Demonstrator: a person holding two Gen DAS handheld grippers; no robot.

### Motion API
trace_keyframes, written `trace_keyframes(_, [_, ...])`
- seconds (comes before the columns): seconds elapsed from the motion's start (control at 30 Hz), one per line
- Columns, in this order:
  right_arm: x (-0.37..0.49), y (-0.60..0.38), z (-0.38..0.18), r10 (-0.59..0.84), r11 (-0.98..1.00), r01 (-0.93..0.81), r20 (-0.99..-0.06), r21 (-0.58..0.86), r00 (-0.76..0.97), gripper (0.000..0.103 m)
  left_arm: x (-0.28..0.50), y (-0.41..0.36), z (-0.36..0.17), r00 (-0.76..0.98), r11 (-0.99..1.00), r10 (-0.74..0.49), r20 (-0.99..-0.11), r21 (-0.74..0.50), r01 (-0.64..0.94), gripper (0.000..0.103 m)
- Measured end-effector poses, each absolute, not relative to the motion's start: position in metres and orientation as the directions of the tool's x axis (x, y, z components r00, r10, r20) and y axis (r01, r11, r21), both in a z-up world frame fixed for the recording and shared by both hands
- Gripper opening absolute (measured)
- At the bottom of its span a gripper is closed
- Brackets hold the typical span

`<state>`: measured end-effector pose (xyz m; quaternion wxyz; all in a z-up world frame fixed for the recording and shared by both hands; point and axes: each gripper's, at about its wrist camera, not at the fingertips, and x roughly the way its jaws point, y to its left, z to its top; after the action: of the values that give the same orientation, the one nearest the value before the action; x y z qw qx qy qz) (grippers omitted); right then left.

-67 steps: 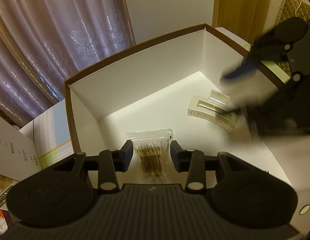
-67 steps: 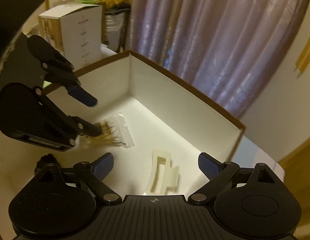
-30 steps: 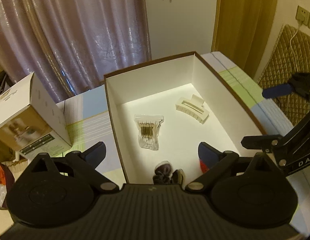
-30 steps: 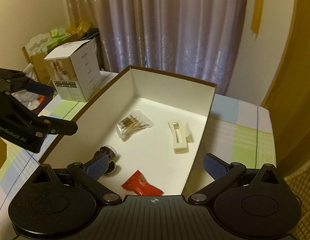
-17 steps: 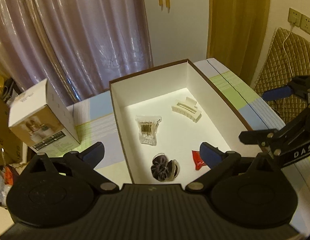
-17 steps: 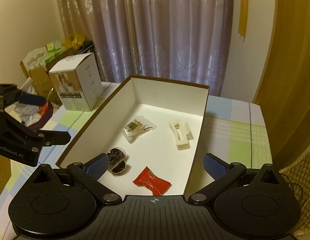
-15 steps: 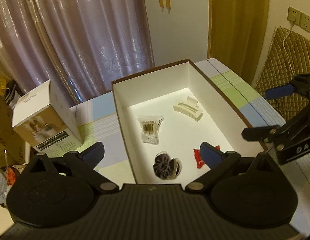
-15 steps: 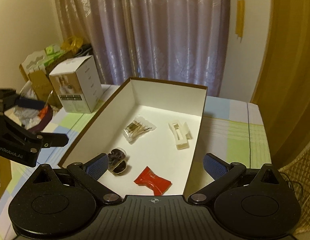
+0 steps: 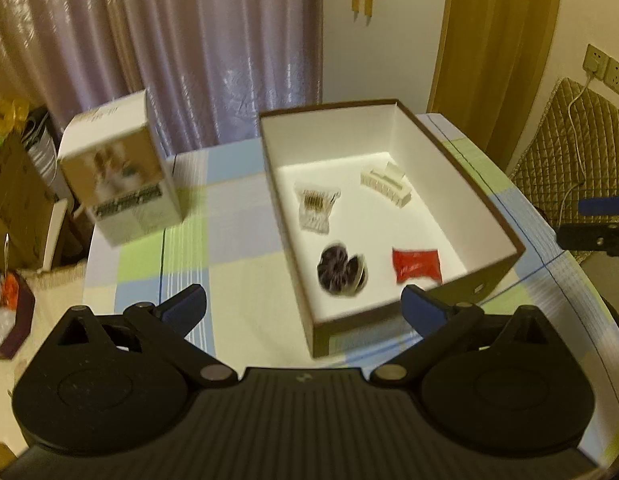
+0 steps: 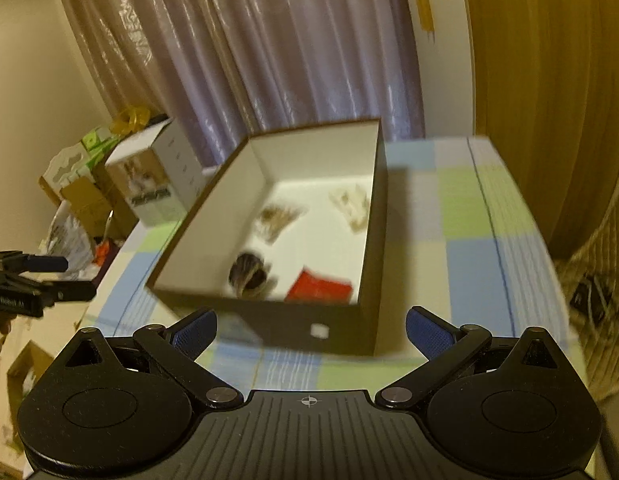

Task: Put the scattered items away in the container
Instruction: 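Withdraw both tools from the shoebox toward the ladle and yellow packet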

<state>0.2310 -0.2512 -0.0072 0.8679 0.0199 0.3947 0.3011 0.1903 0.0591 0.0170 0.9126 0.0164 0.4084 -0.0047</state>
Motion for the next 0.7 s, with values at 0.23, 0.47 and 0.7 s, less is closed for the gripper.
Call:
trace_keyframes(0.23, [0.183,-0.261,-0.036,0.541,0.807,-0.526,-0.693,0.269,0.476,0.103,0.146,0.077,-0.007,0.647,0.999,-0.025,-0.762,-0.044,-0.012,0.102])
trace_keyframes(0.47, [0.149,-0.264,-0.063,0.546,0.802,-0.517,-0.718,0.299,0.432,0.103,0.101,0.079,-0.045,0.589,0.994,-0.061,-0.806,-0.103,-0.039,0.102])
trace_keyframes(0.7, [0.124,-0.253,-0.078,0.527,0.773,-0.588,-0.756,0.238,0.388,0.103,0.071,0.072,-0.072,0.541,0.994,-0.071,-0.838,-0.104,-0.031,0.102])
